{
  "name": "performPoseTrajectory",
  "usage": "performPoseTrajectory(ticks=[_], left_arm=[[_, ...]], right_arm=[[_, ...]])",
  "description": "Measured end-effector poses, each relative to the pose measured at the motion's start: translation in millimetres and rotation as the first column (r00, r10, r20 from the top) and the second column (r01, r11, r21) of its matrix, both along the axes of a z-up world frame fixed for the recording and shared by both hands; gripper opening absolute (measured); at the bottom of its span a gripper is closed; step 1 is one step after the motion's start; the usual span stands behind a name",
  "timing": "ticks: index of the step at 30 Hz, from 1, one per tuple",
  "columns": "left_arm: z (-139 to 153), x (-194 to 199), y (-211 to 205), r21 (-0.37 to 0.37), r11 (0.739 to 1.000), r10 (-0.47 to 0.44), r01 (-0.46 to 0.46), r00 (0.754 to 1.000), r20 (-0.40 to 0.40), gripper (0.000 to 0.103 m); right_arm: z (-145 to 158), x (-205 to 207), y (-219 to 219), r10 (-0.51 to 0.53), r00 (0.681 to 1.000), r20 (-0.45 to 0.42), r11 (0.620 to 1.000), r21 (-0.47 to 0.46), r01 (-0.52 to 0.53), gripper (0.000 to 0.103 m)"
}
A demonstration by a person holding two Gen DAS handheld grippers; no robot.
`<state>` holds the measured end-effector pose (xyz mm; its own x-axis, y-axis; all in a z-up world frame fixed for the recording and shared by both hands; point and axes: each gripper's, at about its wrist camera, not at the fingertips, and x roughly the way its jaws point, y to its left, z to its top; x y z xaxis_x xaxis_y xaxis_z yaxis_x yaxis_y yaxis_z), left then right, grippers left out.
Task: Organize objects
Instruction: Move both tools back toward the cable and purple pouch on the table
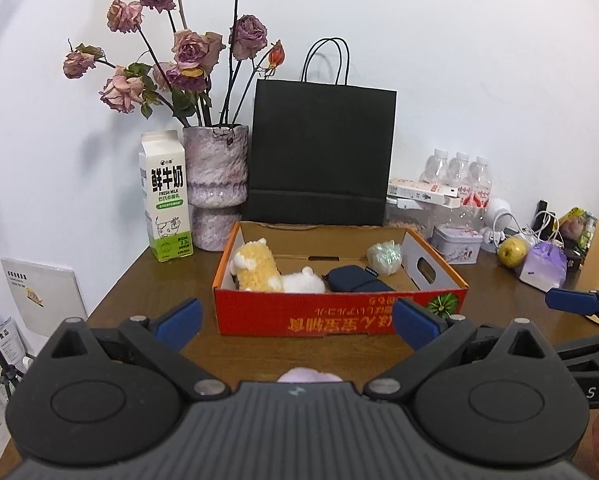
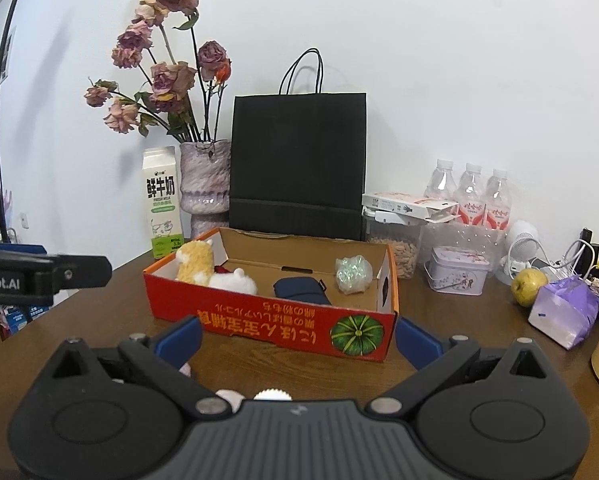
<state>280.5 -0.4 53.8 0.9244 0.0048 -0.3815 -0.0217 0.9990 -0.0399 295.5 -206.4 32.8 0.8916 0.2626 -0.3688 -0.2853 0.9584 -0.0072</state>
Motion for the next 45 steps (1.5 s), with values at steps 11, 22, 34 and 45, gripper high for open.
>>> performPoseTrajectory(ticks=[11, 22, 34, 45], left_arm=[[-5, -31, -4, 0.015, 1.000, -0.008, 0.008, 1.000, -0.027, 0.103], [-16, -55, -4, 0.016, 1.000, -0.004, 0.005, 0.997, -0.071, 0.103], [-34, -79, 4, 0.012, 1.000, 0.011, -0.009, 0.992, -0.126, 0.103], [-51, -97, 13, 0.004, 1.000, 0.017, -0.016, 0.983, -0.185, 0.103]], right_arm=[[-8, -35, -9, -0.008, 1.000, -0.013, 1.000, 0.002, 0.008, 0.103], [-23, -67, -24, -0.024, 0.999, -0.044, 1.000, 0.005, 0.024, 0.103], [-42, -94, -32, -0.028, 0.996, -0.083, 1.000, -0.014, 0.027, 0.103], [-55, -115, -33, -0.021, 0.995, -0.097, 1.000, -0.014, 0.020, 0.103]])
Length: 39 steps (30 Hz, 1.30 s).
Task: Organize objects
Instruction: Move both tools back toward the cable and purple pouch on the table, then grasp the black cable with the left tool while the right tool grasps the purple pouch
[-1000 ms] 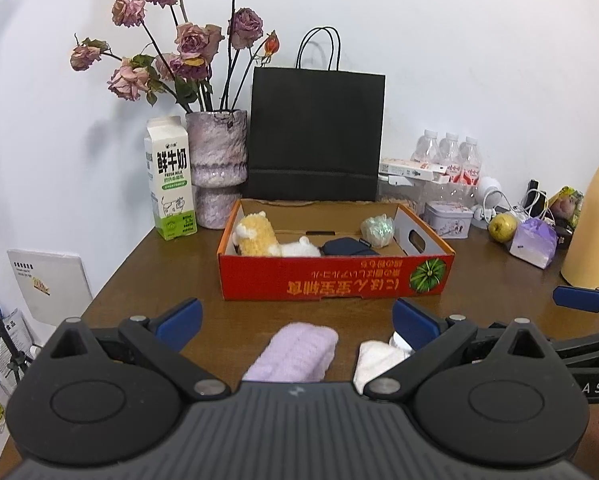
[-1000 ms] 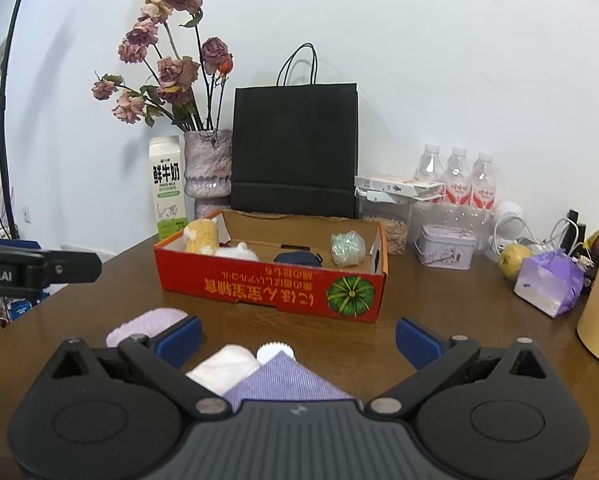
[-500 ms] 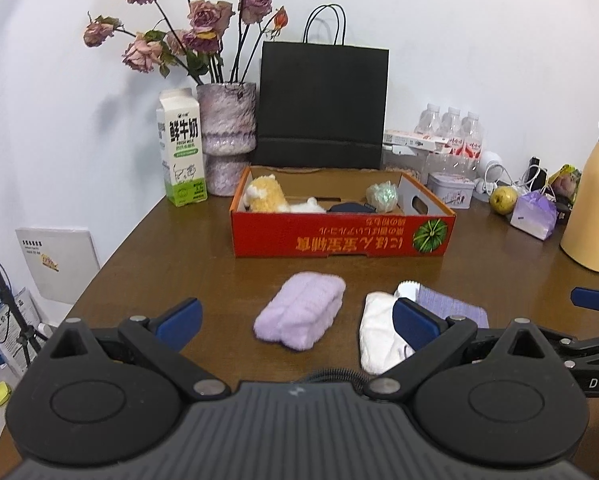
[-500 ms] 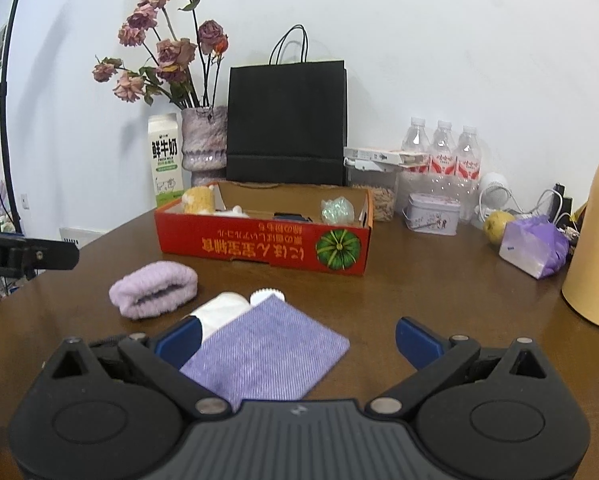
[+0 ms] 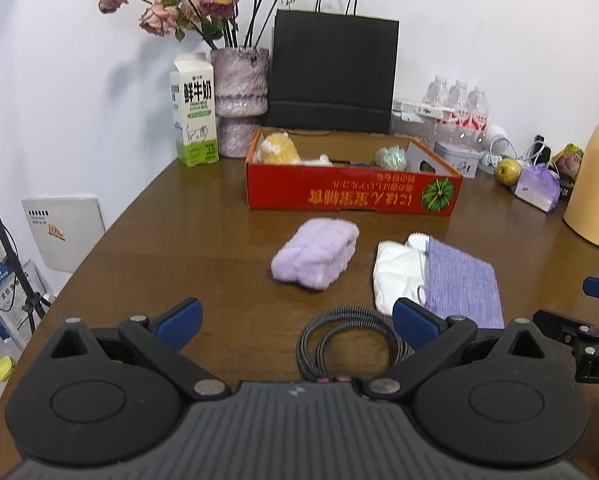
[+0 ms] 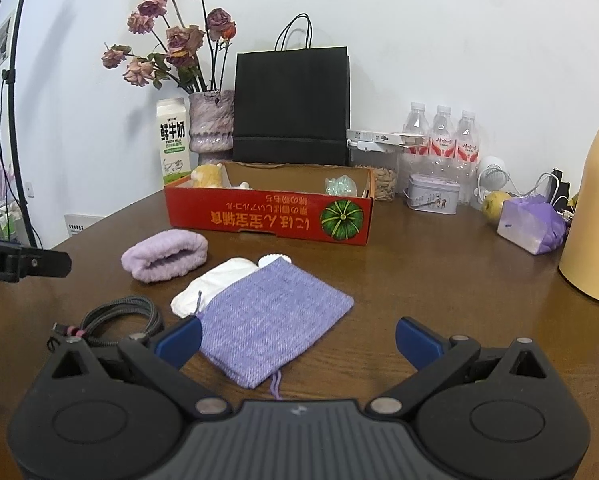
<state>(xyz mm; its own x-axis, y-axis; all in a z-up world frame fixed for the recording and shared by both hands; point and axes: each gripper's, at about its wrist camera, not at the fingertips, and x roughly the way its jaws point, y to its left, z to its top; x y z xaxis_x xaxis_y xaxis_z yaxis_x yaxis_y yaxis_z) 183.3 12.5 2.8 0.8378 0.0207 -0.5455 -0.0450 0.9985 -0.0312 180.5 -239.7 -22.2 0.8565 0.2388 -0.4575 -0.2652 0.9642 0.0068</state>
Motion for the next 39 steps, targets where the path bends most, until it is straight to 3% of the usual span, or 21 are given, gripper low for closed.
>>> performPoseTrajectory(ticks=[10, 20, 22, 24, 25, 26, 29, 33, 39], left_arm=[[-25, 12, -7, -0.042, 0.995, -0.094, 0.089, 0.987, -0.133, 0.103], [-54, 68, -33, -0.033, 0.982, -0.187, 0.185, 0.941, -0.283, 0.103], [-58, 73, -38, 0.016, 0.985, -0.160, 0.171, 0.948, -0.274, 0.103], [-60, 72, -38, 0.013, 0.989, -0.136, 0.144, 0.959, -0.248, 0.103], [-60, 70, -37, 0.011, 0.991, -0.126, 0.133, 0.965, -0.232, 0.093], [-59, 67, -37, 0.021, 0.992, -0.119, 0.126, 0.971, -0.207, 0.090], [-56, 62, -29, -0.026, 0.994, -0.108, 0.105, 0.978, -0.178, 0.089], [-43, 49, -24, 0.018, 0.998, -0.057, 0.059, 0.997, -0.060, 0.089], [-21, 48, -14, 0.039, 0.999, -0.014, 0.012, 0.998, 0.060, 0.089]], right_arm=[[-21, -3, 2, -0.018, 1.000, 0.007, 1.000, 0.002, 0.018, 0.103], [-24, 1, -1, -0.039, 0.999, 0.015, 0.999, 0.026, 0.038, 0.103], [-25, 2, -1, -0.038, 0.999, 0.010, 0.999, 0.027, 0.037, 0.103], [-25, 2, -1, -0.038, 0.999, 0.007, 0.999, 0.025, 0.038, 0.103], [-25, 2, -1, -0.039, 0.999, 0.006, 0.999, 0.025, 0.039, 0.103], [-25, 3, -1, -0.039, 0.999, 0.003, 0.999, 0.025, 0.039, 0.103], [-26, 5, 0, -0.038, 0.999, -0.012, 0.999, 0.018, 0.038, 0.103], [-27, 7, 3, -0.037, 0.999, -0.024, 0.999, 0.004, 0.037, 0.103], [-28, 13, 10, -0.024, 0.999, -0.037, 1.000, -0.010, 0.023, 0.103]])
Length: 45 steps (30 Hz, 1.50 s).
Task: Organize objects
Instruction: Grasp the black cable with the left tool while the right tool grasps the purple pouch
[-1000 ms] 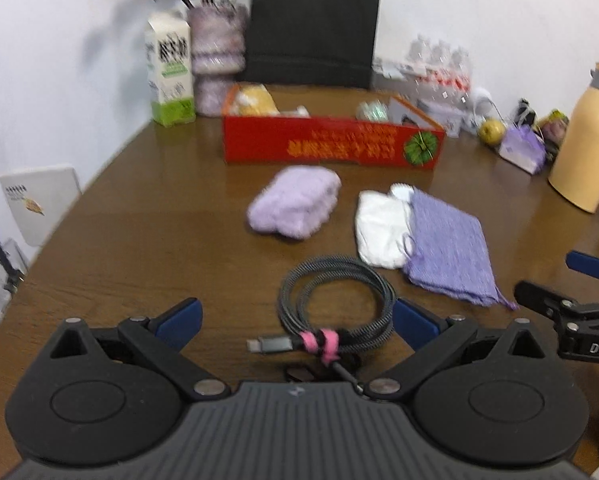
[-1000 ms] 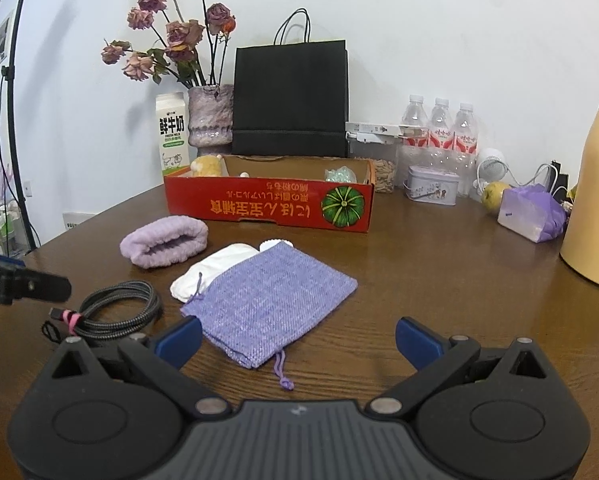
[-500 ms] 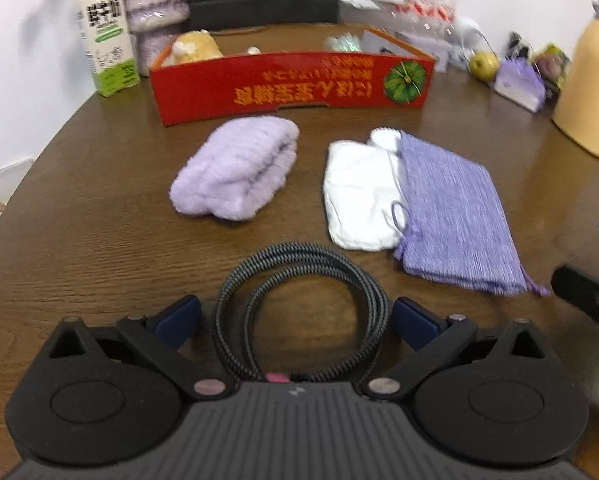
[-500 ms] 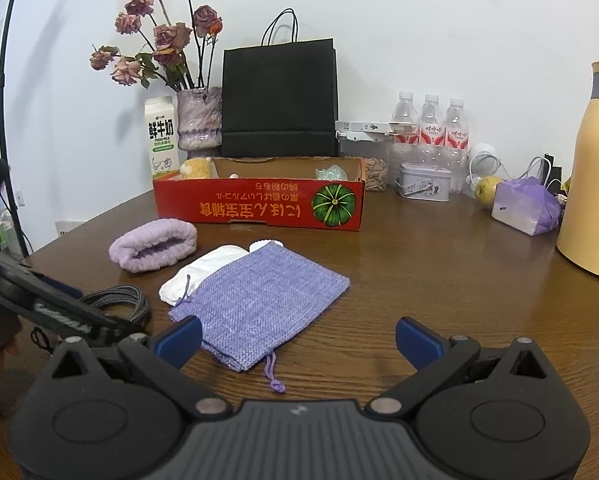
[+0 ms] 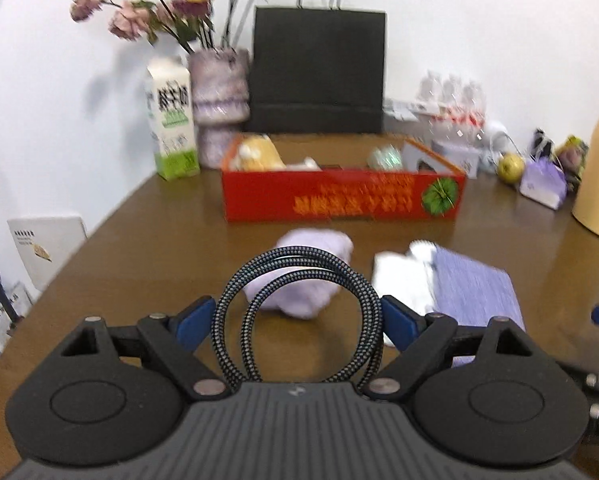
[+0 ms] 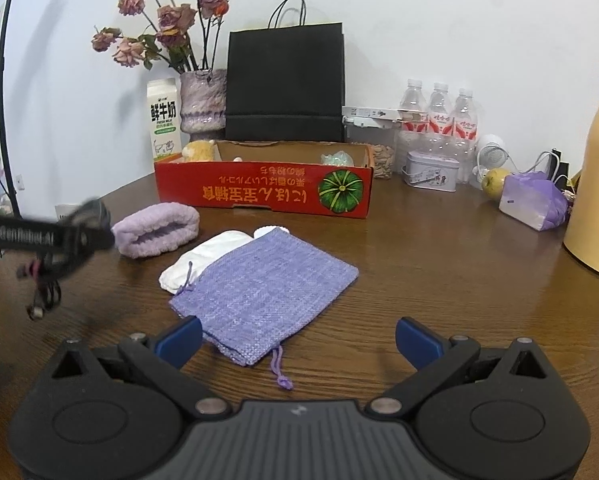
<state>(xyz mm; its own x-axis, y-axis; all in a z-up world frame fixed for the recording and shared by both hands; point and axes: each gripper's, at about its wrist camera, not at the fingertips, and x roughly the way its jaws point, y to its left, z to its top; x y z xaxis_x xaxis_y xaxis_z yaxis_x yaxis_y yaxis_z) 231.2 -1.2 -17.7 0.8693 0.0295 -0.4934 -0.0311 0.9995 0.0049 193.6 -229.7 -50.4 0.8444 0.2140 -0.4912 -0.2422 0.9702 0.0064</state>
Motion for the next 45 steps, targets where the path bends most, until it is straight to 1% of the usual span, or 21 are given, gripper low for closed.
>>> performPoseTrajectory(ticks=[3, 5, 7, 9, 10, 14, 16, 19, 21, 26, 32, 37, 39, 40, 42, 44, 45], left_arm=[[3, 7, 10, -0.014, 1.000, 0.027, -0.026, 0.999, 0.042, 0.089], [-1, 8, 17, -0.017, 0.999, 0.048, -0.047, 0.996, 0.071, 0.089], [-6, 10, 24, -0.025, 0.998, 0.063, -0.061, 0.996, 0.070, 0.089], [-9, 13, 31, -0.054, 0.996, 0.068, -0.065, 0.996, 0.054, 0.089], [-9, 13, 34, -0.067, 0.996, 0.067, -0.063, 0.996, 0.060, 0.089], [-7, 8, 39, -0.078, 0.995, 0.068, -0.061, 0.993, 0.094, 0.089], [-8, 7, 40, -0.087, 0.995, 0.063, -0.055, 0.994, 0.092, 0.089], [-8, 6, 42, -0.099, 0.994, 0.055, -0.047, 0.995, 0.085, 0.089], [-8, 5, 41, -0.104, 0.994, 0.049, -0.040, 0.995, 0.086, 0.089], [-9, 1, 39, -0.100, 0.995, 0.037, -0.028, 0.996, 0.085, 0.089], [-9, 0, 38, -0.099, 0.995, 0.033, -0.024, 0.996, 0.083, 0.089], [-10, -1, 37, -0.097, 0.995, 0.031, -0.023, 0.996, 0.082, 0.089], [-11, -2, 38, -0.098, 0.995, 0.032, -0.024, 0.996, 0.080, 0.089], [-11, -2, 38, -0.100, 0.995, 0.032, -0.024, 0.996, 0.079, 0.089], [-12, -3, 39, -0.101, 0.995, 0.035, -0.027, 0.996, 0.077, 0.089], [-12, -4, 39, -0.100, 0.994, 0.038, -0.031, 0.996, 0.076, 0.089], [-12, -4, 39, -0.102, 0.994, 0.039, -0.031, 0.997, 0.074, 0.089]], right_arm=[[-1, 7, 7, 0.009, 1.000, -0.005, 1.000, -0.010, -0.009, 0.103], [0, 13, 12, 0.016, 1.000, -0.015, 1.000, -0.013, -0.016, 0.103], [1, 21, 17, 0.023, 0.999, -0.025, 1.000, -0.013, -0.023, 0.103], [3, 32, 24, 0.026, 0.999, -0.039, 1.000, -0.013, -0.027, 0.103], [3, 37, 28, 0.025, 0.999, -0.044, 1.000, -0.014, -0.025, 0.103], [4, 61, 43, 0.008, 0.998, -0.064, 1.000, -0.006, -0.008, 0.103], [-1, 72, 49, -0.006, 0.996, -0.092, 1.000, 0.001, 0.006, 0.103], [-12, 83, 52, -0.020, 0.989, -0.145, 1.000, -0.014, 0.018, 0.103], [-12, 81, 46, -0.038, 0.989, -0.145, 0.999, 0.005, 0.039, 0.103], [-15, 80, 31, -0.066, 0.983, -0.174, 0.997, 0.037, 0.074, 0.103], [-15, 68, 16, -0.071, 0.982, -0.177, 0.997, 0.025, 0.077, 0.103], [-15, 62, 9, -0.050, 0.983, -0.178, 0.999, 0.007, 0.052, 0.103], [-15, 61, 7, -0.044, 0.983, -0.176, 0.999, 0.011, 0.046, 0.101], [-15, 61, 6, -0.043, 0.984, -0.174, 0.999, 0.014, 0.046, 0.098], [-14, 59, 3, -0.044, 0.985, -0.164, 0.999, 0.021, 0.048, 0.087], [-13, 57, -1, -0.044, 0.986, -0.158, 0.998, 0.026, 0.049, 0.084], [-13, 57, -2, -0.041, 0.987, -0.156, 0.999, 0.025, 0.046, 0.080]])
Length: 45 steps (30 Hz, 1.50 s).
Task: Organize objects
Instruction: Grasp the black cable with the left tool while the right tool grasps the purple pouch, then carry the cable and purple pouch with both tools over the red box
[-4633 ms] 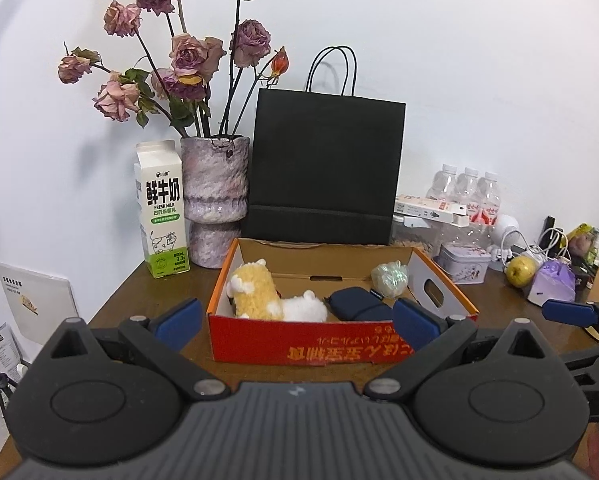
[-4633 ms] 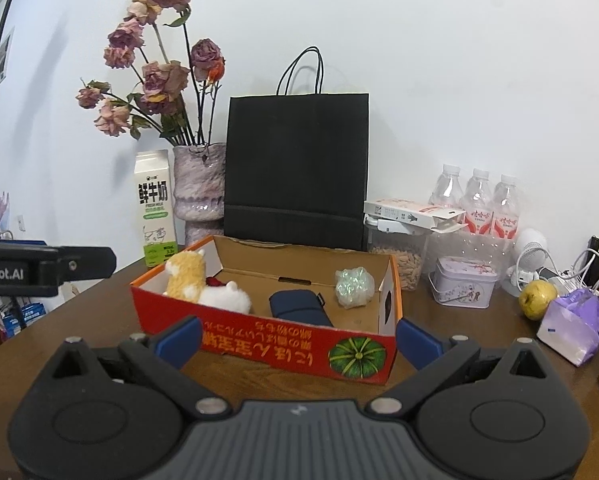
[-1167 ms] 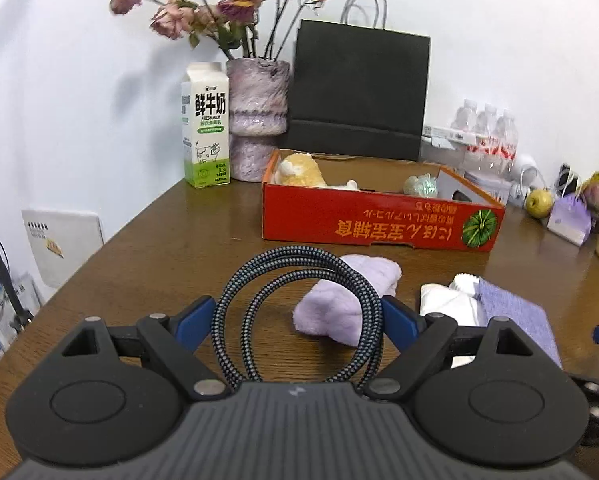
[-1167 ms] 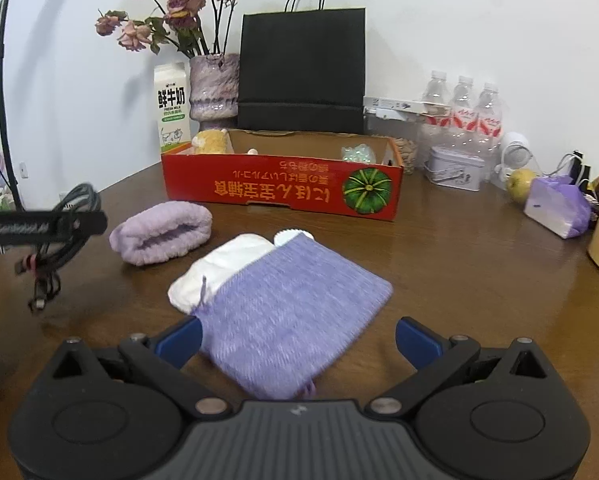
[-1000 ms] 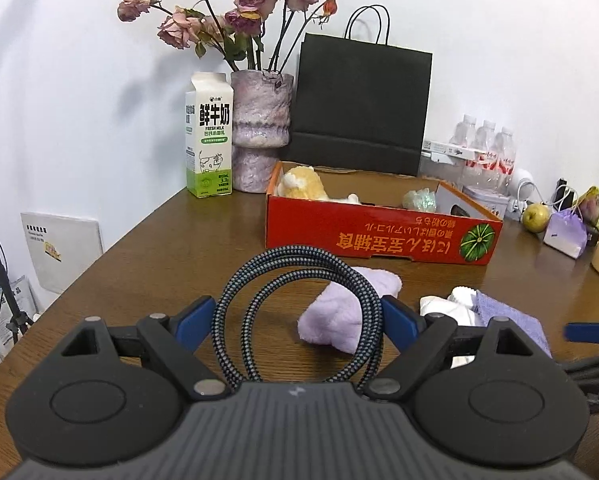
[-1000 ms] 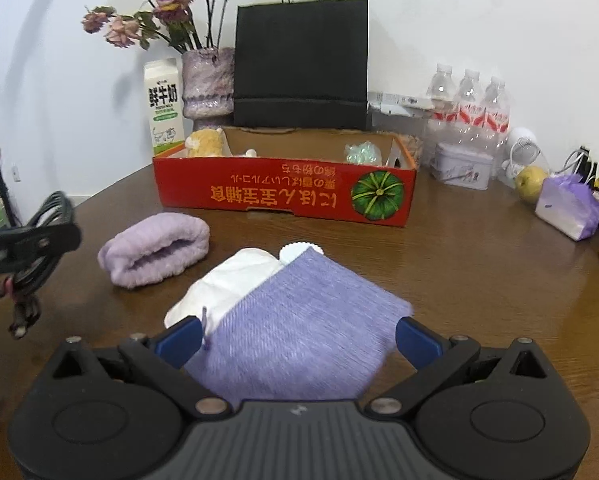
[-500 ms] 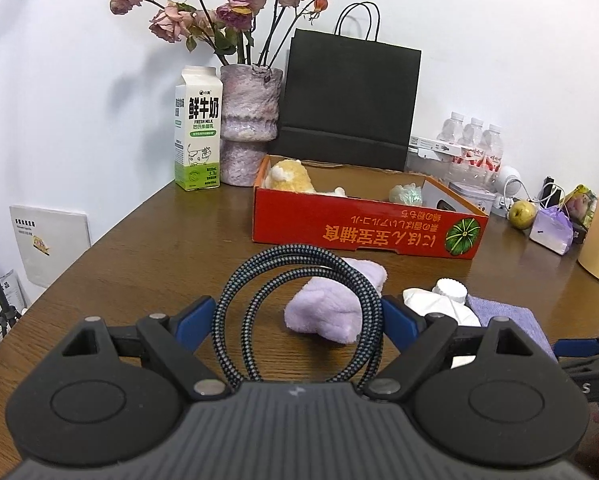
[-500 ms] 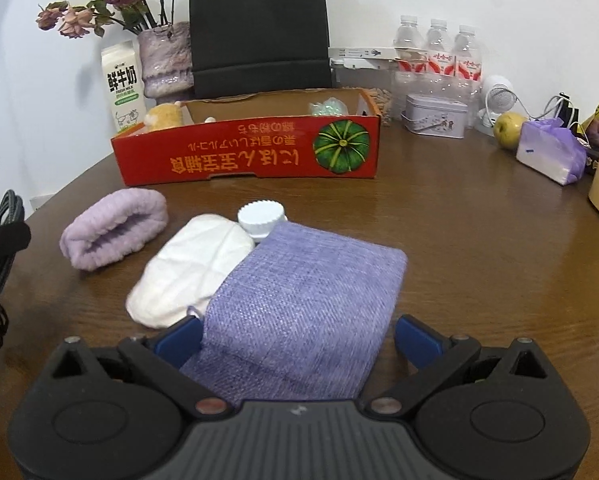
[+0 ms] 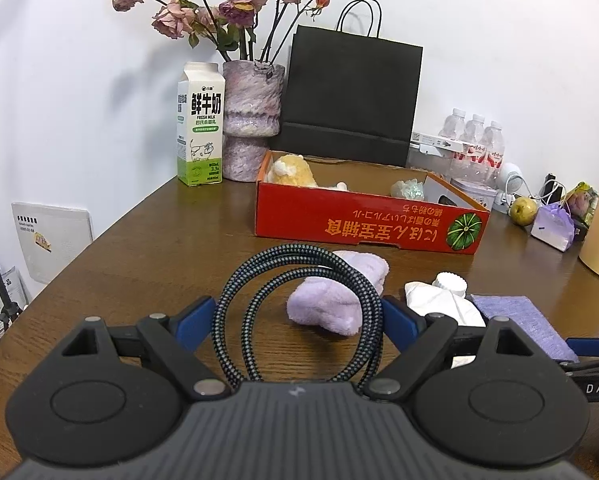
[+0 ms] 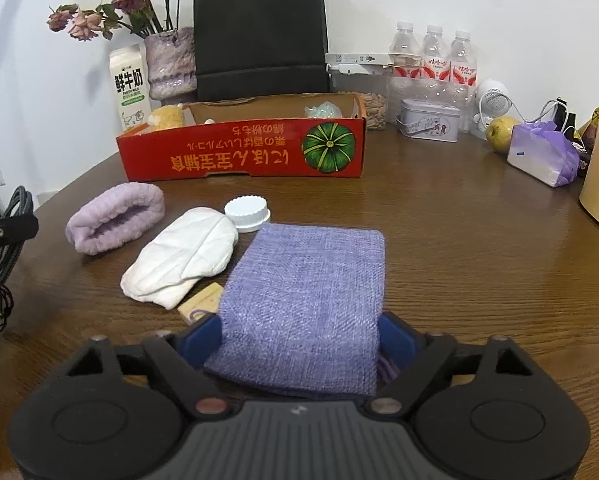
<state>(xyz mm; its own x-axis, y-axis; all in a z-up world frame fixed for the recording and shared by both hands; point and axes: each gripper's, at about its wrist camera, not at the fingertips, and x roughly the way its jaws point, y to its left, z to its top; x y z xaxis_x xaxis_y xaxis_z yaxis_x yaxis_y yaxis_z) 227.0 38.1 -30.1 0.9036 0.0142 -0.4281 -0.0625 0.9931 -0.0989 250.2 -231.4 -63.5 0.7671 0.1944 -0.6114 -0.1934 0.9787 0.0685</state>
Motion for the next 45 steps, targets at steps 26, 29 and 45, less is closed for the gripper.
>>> performPoseTrajectory(ticks=[26, 29, 45], left_arm=[[6, -7, -7, 0.030, 0.999, 0.010, -0.011, 0.999, 0.031, 0.089], [11, -9, -15, 0.035, 0.999, 0.004, -0.006, 0.999, 0.048, 0.089], [39, 2, -44, 0.065, 0.997, -0.044, 0.039, 0.996, 0.077, 0.089]], right_arm=[[15, -26, 1, 0.047, 0.985, 0.165, 0.999, -0.016, -0.045, 0.019], [17, -29, 6, 0.064, 0.980, 0.187, 0.998, -0.028, -0.060, 0.019], [42, -20, 27, 0.132, 0.957, 0.258, 0.991, -0.019, -0.131, 0.019]])
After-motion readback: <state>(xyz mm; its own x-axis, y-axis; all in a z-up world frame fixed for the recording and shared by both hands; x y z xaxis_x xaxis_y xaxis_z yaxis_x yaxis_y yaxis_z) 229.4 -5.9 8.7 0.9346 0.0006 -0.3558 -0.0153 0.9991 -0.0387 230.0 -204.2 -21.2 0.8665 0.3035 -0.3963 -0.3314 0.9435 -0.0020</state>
